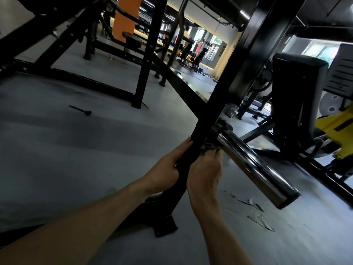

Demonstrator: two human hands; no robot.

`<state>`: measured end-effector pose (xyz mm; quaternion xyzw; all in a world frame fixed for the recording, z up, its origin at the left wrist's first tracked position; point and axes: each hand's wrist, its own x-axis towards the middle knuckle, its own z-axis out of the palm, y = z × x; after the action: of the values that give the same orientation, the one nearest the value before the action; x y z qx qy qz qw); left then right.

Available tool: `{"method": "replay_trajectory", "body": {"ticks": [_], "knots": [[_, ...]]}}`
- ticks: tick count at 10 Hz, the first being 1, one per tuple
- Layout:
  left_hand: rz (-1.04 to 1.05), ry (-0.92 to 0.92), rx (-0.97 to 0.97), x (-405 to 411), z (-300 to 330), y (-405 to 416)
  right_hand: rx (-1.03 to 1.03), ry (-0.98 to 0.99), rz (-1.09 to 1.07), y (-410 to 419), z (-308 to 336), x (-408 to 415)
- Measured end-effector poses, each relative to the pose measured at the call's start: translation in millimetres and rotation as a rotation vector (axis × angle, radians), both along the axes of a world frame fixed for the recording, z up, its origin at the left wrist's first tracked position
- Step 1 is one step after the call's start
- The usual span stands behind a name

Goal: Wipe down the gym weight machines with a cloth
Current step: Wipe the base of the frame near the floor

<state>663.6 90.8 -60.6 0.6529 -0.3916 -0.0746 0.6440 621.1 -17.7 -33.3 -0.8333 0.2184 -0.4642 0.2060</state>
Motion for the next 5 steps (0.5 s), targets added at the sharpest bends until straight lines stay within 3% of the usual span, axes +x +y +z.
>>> {"method": "replay_trajectory", "body": {"ticks": [2,3,5], "knots": [[-0.115,0.017,-0.011,7.5,-2.1,5.9,-0.163,0.046,0.002,-6.7,10.4,-4.4],[-0.144,0.036,-0.009,6.6,-1.2,6.8,-0.292,-0.052,-0.046,-8.0,13.0,-6.3],[-0.191,0.078,-0.033,6.3,5.9,13.4,-0.34,-0.227,0.011,-14.5,-11.0,-4.2]]}}
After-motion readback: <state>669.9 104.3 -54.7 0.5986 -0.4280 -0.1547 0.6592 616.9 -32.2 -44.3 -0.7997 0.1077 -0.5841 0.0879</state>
